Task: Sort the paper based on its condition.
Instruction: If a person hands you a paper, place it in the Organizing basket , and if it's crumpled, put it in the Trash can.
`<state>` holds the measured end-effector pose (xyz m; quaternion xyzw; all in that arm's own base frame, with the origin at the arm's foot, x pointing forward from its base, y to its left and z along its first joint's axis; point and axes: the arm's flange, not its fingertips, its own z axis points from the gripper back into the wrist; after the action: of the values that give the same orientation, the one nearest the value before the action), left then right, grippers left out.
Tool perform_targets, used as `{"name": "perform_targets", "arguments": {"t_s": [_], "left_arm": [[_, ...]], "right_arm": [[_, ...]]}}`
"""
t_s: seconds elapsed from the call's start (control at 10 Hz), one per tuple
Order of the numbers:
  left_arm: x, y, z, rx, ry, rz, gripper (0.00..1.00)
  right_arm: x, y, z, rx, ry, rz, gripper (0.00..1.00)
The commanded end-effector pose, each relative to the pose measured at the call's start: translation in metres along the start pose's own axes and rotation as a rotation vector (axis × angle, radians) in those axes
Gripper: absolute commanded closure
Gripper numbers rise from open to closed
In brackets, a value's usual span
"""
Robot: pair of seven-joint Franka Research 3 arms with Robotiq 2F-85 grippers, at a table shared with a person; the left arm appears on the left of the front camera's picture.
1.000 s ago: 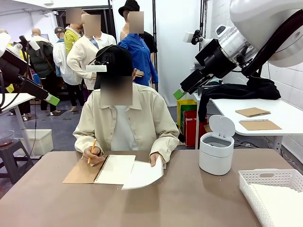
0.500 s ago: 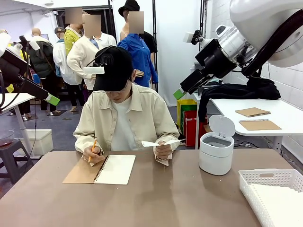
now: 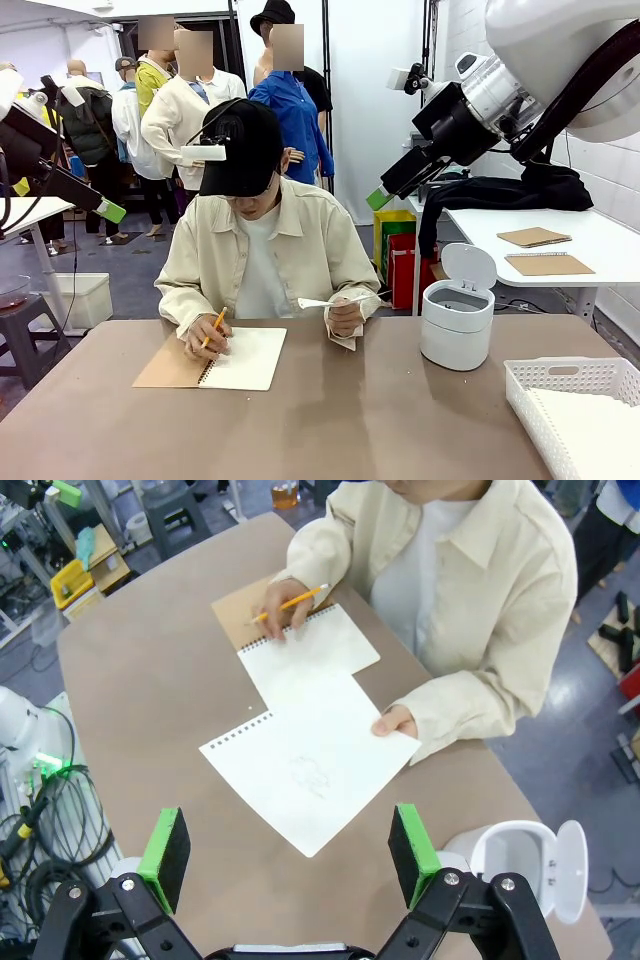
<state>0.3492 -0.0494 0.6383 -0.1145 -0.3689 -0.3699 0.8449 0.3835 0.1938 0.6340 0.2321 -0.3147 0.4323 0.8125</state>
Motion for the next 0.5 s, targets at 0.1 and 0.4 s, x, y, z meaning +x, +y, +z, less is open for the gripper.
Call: {"name": "perform_targets", "arguments": {"t_s": [0.1,0.4], "left_arm": [[0.000,0.000,0.000,0.000,0.000,0.002,0.00],[0.000,0.000,0.000,0.000,0.000,0.002,0.00]], "right_arm": [[0.000,0.000,0.000,0.000,0.000,0.000,0.00],[0.000,-0.030,-0.024,0.073,0.109,-0.232,0.00]]}}
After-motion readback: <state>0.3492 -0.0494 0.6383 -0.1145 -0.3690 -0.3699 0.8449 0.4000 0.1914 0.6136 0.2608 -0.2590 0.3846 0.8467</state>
